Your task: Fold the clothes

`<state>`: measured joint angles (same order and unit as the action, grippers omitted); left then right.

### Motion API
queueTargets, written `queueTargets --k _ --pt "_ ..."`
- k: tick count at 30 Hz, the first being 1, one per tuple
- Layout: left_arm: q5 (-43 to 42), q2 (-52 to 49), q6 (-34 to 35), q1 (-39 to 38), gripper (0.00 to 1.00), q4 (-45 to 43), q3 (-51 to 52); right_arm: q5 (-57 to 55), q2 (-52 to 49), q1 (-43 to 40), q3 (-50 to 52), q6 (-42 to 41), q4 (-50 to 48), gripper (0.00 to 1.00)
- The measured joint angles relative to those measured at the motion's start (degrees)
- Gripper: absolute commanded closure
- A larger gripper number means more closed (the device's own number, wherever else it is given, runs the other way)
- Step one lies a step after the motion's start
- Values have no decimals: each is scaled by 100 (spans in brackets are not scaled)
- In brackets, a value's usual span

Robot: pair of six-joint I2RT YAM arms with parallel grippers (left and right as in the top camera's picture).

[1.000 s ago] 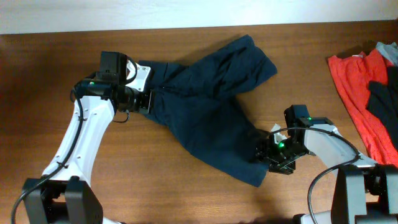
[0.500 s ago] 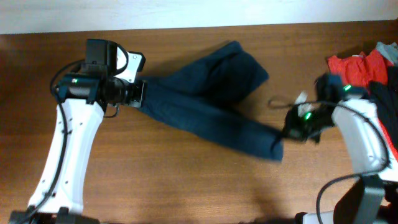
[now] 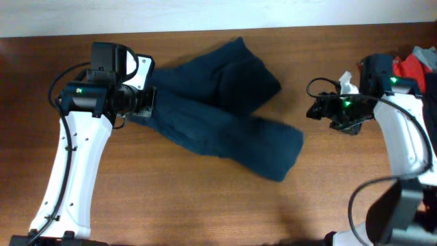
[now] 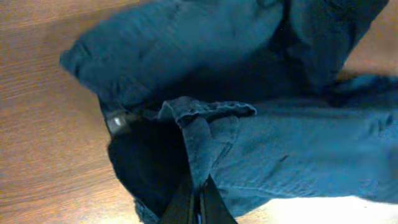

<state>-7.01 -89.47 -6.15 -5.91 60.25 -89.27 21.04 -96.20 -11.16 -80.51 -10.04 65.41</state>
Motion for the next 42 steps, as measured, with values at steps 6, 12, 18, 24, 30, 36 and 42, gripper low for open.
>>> queueTargets --k 6,12,18,24,30,36,42 --pt "22 0 0 0 99 2 0 144 -264 22 17 243 796 14" --pt "24 0 0 0 99 -68 0 168 -264 433 63 586 1379 14" --pt "42 0 0 0 99 -111 0 247 -264 1071 570 636 1150 12" --pt "44 0 0 0 100 -111 0 839 -267 1239 1622 592 323 13" --pt "42 0 0 0 99 -116 0 1322 -267 1239 2321 520 -374 15" --pt "42 0 0 0 100 -118 0 1526 -267 1239 2590 455 -828 56" --pt "44 0 0 0 100 -125 0 1574 -262 1239 2599 472 -957 81"
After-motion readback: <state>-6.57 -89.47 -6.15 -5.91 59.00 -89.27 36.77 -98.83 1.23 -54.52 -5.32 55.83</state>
